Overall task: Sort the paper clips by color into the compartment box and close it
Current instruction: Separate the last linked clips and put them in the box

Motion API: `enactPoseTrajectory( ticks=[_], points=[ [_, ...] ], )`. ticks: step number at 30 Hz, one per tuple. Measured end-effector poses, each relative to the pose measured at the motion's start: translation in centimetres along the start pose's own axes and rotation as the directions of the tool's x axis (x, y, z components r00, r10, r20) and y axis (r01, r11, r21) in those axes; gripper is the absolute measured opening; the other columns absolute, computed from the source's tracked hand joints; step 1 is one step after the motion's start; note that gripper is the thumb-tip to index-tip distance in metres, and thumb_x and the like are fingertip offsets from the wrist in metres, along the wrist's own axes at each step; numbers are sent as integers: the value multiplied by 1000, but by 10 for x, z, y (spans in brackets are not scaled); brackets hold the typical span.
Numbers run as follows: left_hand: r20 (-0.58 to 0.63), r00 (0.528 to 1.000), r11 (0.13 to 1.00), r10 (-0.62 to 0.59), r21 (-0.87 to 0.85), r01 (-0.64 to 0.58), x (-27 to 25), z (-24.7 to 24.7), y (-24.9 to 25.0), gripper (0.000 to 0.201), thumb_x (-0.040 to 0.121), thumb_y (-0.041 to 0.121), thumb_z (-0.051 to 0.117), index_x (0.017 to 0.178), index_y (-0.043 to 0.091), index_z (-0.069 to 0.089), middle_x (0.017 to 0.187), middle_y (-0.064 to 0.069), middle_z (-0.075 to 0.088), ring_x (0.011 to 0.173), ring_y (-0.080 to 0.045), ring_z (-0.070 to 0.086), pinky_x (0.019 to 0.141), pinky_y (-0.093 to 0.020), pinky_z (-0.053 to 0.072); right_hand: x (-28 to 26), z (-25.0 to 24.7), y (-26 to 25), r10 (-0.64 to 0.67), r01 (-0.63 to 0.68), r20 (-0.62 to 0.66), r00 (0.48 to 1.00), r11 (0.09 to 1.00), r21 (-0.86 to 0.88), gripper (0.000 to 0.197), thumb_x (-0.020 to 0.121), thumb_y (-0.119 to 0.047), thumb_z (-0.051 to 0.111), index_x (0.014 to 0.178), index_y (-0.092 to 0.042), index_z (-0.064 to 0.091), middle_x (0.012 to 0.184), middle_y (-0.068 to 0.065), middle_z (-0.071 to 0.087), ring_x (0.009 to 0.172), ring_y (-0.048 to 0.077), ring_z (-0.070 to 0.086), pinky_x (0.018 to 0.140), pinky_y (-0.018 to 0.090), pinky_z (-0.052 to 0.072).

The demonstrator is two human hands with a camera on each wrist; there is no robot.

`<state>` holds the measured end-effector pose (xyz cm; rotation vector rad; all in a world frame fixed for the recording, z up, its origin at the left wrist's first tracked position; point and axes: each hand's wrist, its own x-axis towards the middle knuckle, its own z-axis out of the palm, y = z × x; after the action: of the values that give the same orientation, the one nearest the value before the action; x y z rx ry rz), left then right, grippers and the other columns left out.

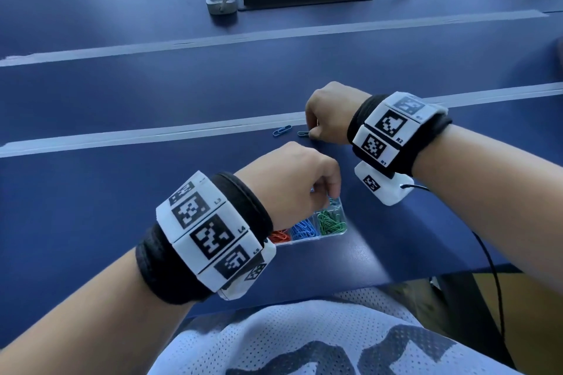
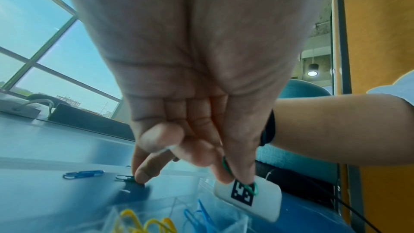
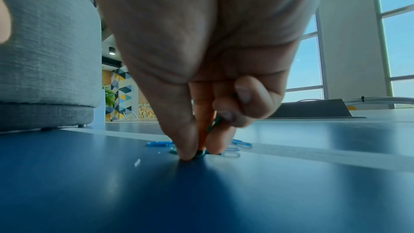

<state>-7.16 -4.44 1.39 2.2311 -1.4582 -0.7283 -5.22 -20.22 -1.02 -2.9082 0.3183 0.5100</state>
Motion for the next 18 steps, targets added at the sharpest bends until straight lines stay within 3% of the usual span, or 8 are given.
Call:
enactPoseTrajectory(
  ticks=[4, 6, 8, 10, 14, 16, 18],
  points=[
    [67, 997, 996, 34, 85, -39, 3, 6, 7, 17, 76, 10, 62, 79, 24, 72, 79, 8, 71, 60, -1, 50, 58, -4, 32, -5, 0, -1, -21, 22, 12, 1000, 997, -69, 20, 80, -24, 61, 68, -8, 58, 74, 8, 60, 78, 32, 62, 58, 27, 47],
    [95, 995, 993, 40, 104, -50, 4, 9, 8, 13, 77, 15, 66, 84, 24, 73, 83, 7, 71, 68, -3, 52, 60, -7, 36, -7, 1, -1, -28, 29, 9, 1000, 996, -81, 27, 79, -26, 62, 61, -10, 52, 68, 6, 54, 75, 32, 60, 54, 25, 41],
    [78, 996, 995, 32, 94, -40, 4, 10, 7, 12, 79, 23, 68, 90, 26, 72, 85, 7, 69, 77, -6, 54, 70, -18, 44, -9, 2, 1, -46, 45, -16, 999, 998, -50, 24, 76, -27, 61, 68, -4, 60, 75, 11, 62, 79, 34, 63, 56, 28, 44],
    [16, 999, 998, 27, 58, -28, 1, 8, 3, 10, 82, 28, 66, 91, 26, 70, 83, 8, 67, 79, -9, 54, 75, -25, 45, -14, 1, 4, -61, 62, -49, 997, 998, 12, 22, 74, -27, 61, 74, -5, 62, 77, 9, 64, 80, 32, 63, 61, 32, 48],
    [-99, 995, 999, -20, 27, 23, -4, -3, -9, 10, 86, 29, 60, 85, 25, 69, 74, 8, 65, 67, -7, 52, 66, -21, 40, -41, -6, 12, -67, 80, -83, 994, 984, 162, 15, 71, -24, 66, 65, -24, 52, 62, -11, 50, 65, 12, 50, 60, 23, 42],
    [-134, 988, 996, -81, 36, 86, -6, -10, -19, 11, 86, 32, 59, 86, 26, 68, 67, 12, 59, 62, -2, 51, 59, -16, 37, -60, -7, 13, -76, 85, -53, 996, 977, 197, 10, 70, -18, 66, 69, -24, 58, 59, -12, 53, 58, 2, 48, 55, 20, 39],
    [-160, 977, 988, -141, 43, 150, -7, -15, -28, 11, 87, 34, 59, 87, 26, 67, 64, 15, 54, 60, 2, 49, 57, -11, 35, -80, -7, 11, -124, 117, 17, 992, 969, 220, 16, 73, -14, 64, 82, -27, 66, 62, -14, 60, 56, -2, 52, 58, 18, 42]
  ],
)
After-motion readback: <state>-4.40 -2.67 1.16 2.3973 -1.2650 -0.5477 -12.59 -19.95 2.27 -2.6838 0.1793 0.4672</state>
